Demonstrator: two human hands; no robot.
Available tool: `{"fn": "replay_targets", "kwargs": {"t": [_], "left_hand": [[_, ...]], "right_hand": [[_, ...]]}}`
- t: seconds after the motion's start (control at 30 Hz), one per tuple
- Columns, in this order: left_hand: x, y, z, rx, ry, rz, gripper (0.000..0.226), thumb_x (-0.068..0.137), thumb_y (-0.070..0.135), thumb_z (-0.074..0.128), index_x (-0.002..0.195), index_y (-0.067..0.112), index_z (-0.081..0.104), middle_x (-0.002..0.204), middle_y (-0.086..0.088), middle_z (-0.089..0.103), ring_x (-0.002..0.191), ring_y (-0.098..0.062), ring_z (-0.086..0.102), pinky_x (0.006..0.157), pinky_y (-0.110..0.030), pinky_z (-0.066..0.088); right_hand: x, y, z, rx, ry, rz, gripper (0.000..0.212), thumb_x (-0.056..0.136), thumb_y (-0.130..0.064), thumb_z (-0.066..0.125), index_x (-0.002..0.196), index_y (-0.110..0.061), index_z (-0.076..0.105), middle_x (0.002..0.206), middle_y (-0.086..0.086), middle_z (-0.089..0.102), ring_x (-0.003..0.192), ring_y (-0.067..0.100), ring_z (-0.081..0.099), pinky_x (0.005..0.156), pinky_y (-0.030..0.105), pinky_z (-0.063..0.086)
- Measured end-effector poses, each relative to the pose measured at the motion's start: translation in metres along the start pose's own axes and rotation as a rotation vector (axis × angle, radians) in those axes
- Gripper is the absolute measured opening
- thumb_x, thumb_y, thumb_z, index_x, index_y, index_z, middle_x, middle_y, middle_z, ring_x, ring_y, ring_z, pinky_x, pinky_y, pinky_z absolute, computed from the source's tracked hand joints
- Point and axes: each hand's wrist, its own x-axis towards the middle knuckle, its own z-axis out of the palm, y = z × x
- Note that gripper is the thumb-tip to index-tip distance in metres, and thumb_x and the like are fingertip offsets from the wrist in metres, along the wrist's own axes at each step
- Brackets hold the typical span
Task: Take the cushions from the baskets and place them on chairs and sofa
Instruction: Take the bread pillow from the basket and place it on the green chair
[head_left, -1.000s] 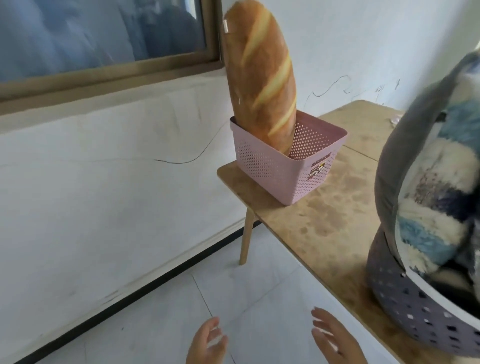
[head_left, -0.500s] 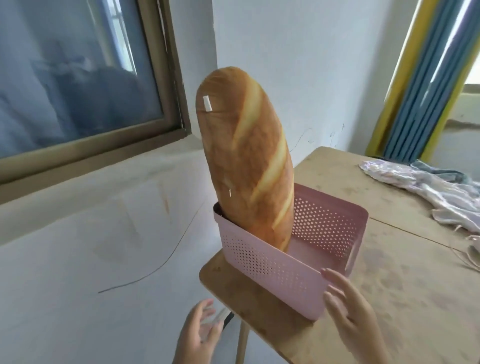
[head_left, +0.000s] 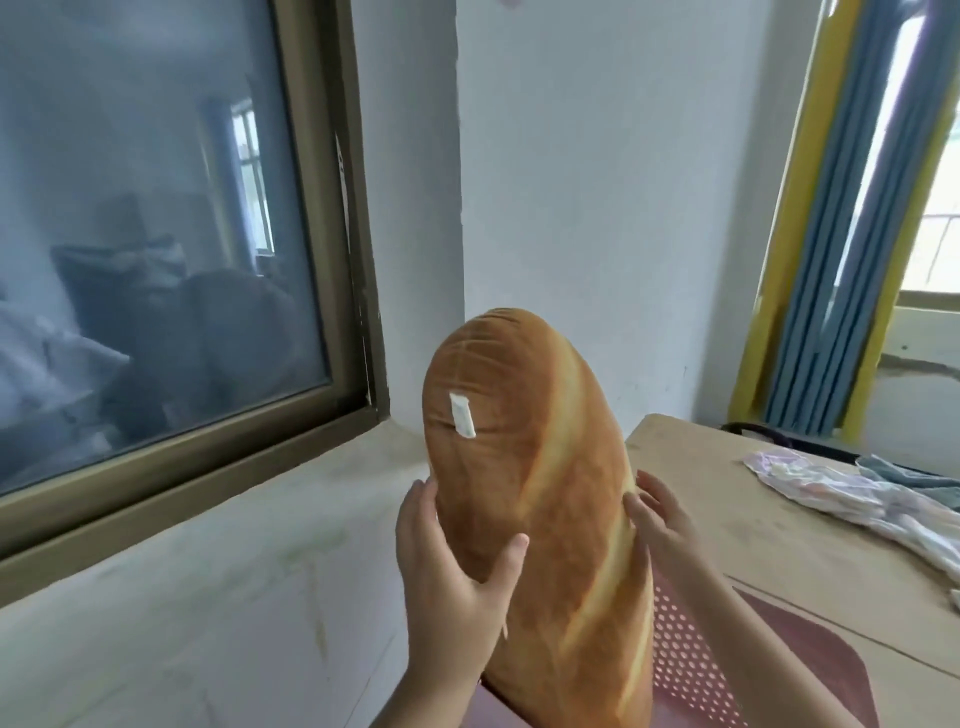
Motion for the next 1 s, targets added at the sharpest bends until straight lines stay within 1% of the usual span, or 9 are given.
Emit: {"fn": "replay_targets", "kwargs": {"t": [0.07,0.1,0.37,0.47,0.53,0.63,0.77,0.87,1.0], "left_hand": [[0.017,-0.001,0.009,0.033,-0.032,-0.002,0.103,0.051,0.064,0.054,0.135,0.01,0.029,0.133,-0.001,0.037,0.124,-0.014,0.035,0.101,-0.027,0.03],[0.02,-0.002,0.015,0.052,-0.055,-0.02,0.105,0.051,0.064,0.055,0.137,0.011,0.025,0.137,-0.005,0.037,0.127,-0.018,0.035,0.103,-0.029,0.03],[0.017,-0.013,0.044,-0.01,-0.094,-0.132,0.117,0.045,0.086,0.044,0.139,0.024,0.009,0.141,-0.011,0.033,0.127,-0.025,0.037,0.097,-0.024,0.028],[0.018,-0.019,0.046,-0.044,-0.089,-0.161,0.124,0.037,0.084,0.051,0.138,0.027,0.008,0.136,0.001,0.032,0.125,-0.02,0.037,0.097,-0.026,0.03],[0.021,-0.017,0.048,-0.078,-0.129,-0.22,0.136,0.026,0.073,0.064,0.14,0.028,0.005,0.139,0.003,0.029,0.128,-0.018,0.034,0.102,-0.029,0.031],[0.027,-0.009,0.047,-0.116,-0.19,-0.289,0.145,0.012,0.066,0.07,0.139,0.032,0.01,0.139,0.007,0.03,0.128,-0.015,0.033,0.107,-0.036,0.03],[0.042,0.003,0.041,-0.276,-0.136,-0.316,0.111,0.012,0.068,0.074,0.109,0.066,0.019,0.115,0.033,0.04,0.103,0.008,0.044,0.09,-0.024,0.037],[0.06,0.015,0.037,-0.344,-0.04,-0.32,0.084,0.041,0.045,0.08,0.104,0.05,0.025,0.093,0.033,0.039,0.081,0.012,0.042,0.067,-0.013,0.034],[0.085,0.028,0.031,-0.381,0.035,-0.29,0.047,0.073,0.014,0.07,0.095,0.035,0.034,0.082,0.026,0.041,0.072,0.009,0.04,0.061,-0.013,0.032]], "right_hand": [[0.024,0.008,0.001,0.002,-0.058,0.059,0.11,0.045,-0.073,0.063,0.136,-0.019,0.034,0.132,0.002,0.045,0.124,0.021,0.043,0.108,0.042,0.033],[0.031,0.011,0.003,-0.015,-0.087,0.065,0.112,0.044,-0.077,0.058,0.137,-0.02,0.032,0.136,0.001,0.043,0.124,0.019,0.041,0.109,0.04,0.03],[0.049,0.029,0.007,-0.039,-0.089,0.172,0.044,0.092,-0.038,0.039,0.126,-0.011,0.044,0.114,-0.003,0.05,0.102,0.012,0.045,0.062,-0.006,0.034],[0.046,0.031,0.015,-0.058,-0.019,0.176,0.053,0.057,-0.065,0.047,0.089,-0.024,0.057,0.082,-0.011,0.062,0.078,0.008,0.053,0.066,0.014,0.042],[0.045,0.033,0.021,-0.017,0.091,0.181,0.034,0.052,-0.06,0.054,0.065,-0.029,0.054,0.055,-0.016,0.06,0.065,0.009,0.054,0.06,0.024,0.04],[0.041,0.025,0.025,0.047,0.159,0.135,0.038,0.046,-0.061,0.057,0.068,-0.03,0.057,0.064,-0.012,0.065,0.07,0.014,0.059,0.066,0.031,0.046],[0.037,-0.008,0.018,0.065,0.277,0.044,0.051,0.053,-0.051,0.059,0.093,-0.021,0.053,0.091,0.001,0.061,0.081,0.008,0.055,0.066,0.023,0.041],[0.041,-0.048,0.011,0.007,0.308,-0.087,0.039,0.07,-0.041,0.064,0.103,-0.025,0.05,0.089,-0.006,0.059,0.08,0.004,0.054,0.064,0.019,0.037],[0.042,-0.099,0.005,-0.115,0.364,-0.183,0.012,0.082,-0.029,0.058,0.087,-0.021,0.051,0.076,-0.011,0.056,0.071,0.001,0.05,0.057,0.019,0.034]]}}
